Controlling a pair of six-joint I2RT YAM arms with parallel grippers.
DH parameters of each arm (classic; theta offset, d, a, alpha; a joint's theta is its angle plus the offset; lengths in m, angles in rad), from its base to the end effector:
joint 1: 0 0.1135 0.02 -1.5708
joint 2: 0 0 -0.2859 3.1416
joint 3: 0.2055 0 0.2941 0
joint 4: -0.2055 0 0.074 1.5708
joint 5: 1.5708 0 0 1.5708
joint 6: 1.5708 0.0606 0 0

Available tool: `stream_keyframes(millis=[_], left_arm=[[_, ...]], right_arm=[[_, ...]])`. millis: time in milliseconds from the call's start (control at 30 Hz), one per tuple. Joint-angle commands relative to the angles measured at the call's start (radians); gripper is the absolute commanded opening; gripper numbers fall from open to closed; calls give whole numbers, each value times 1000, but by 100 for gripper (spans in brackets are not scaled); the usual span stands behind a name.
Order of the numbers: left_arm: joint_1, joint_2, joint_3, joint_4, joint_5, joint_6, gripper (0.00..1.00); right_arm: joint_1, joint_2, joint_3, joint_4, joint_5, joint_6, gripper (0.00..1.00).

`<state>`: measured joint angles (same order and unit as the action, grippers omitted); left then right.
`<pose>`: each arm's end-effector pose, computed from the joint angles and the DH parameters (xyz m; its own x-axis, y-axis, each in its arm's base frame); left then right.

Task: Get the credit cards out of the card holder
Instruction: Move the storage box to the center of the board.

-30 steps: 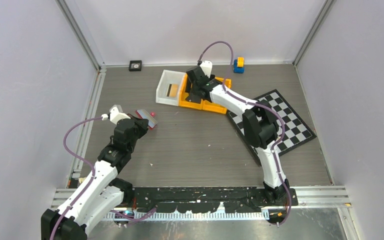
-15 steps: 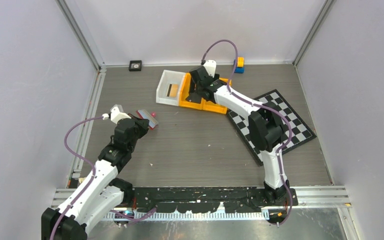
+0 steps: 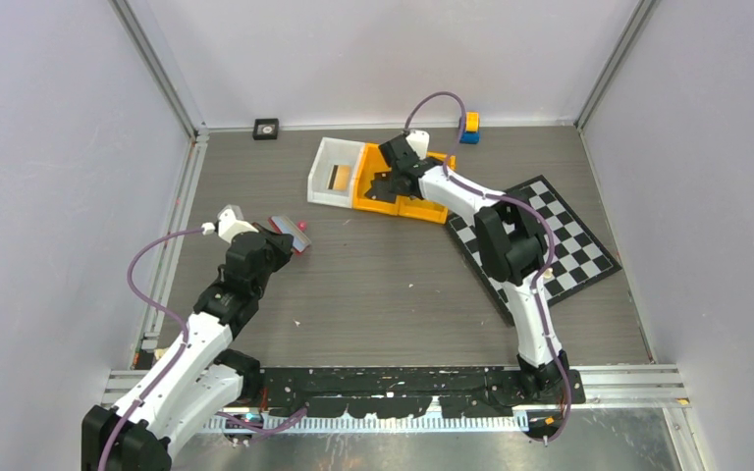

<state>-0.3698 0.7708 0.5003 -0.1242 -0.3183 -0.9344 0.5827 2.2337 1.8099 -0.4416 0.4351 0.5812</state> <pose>0.2211 -0.0654 0.2430 -0.2725 -0.7136 -0.6454 -0.2444 0.7001 -0.6709 0.4872 0.2905 0.1770 -0.6800 0.1481 -0.7181 0.1227 0.9886 0.0877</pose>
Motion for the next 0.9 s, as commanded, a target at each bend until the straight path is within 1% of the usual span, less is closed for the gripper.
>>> stream_keyframes(millis=[0, 33, 67, 200, 267, 367, 400, 567, 733, 800, 833, 867], left_arm=[[6, 6, 19, 60, -3, 14, 0], [6, 7, 20, 60, -1, 14, 0], [6, 8, 19, 60, 0, 14, 0], [6, 7, 17, 64, 2, 13, 0], [6, 6, 17, 63, 0, 13, 0], [6, -4, 14, 60, -9, 14, 0], [6, -8, 13, 59, -11, 14, 0], [6, -10, 8, 61, -19, 16, 0], [6, 5, 13, 61, -17, 16, 0], [6, 3, 11, 60, -21, 16, 0], [6, 0, 11, 58, -23, 16, 0], [6, -3, 11, 57, -25, 16, 0]], right_arm=[[3, -59, -9, 2, -22, -24, 27], [7, -90, -41, 29, -22, -41, 22], [12, -131, -90, 67, -14, -59, 19], [41, -293, -343, 266, 25, -147, 9], [53, -375, -466, 387, 37, -183, 1], [73, -453, -615, 591, 54, -207, 0], [82, -469, -641, 620, 62, -222, 1], [140, -487, -693, 782, 159, -321, 0], [150, -505, -749, 902, 213, -342, 1], [149, -506, -750, 906, 220, -342, 0], [148, -500, -729, 874, 215, -335, 0], [144, -487, -688, 801, 209, -318, 0]])
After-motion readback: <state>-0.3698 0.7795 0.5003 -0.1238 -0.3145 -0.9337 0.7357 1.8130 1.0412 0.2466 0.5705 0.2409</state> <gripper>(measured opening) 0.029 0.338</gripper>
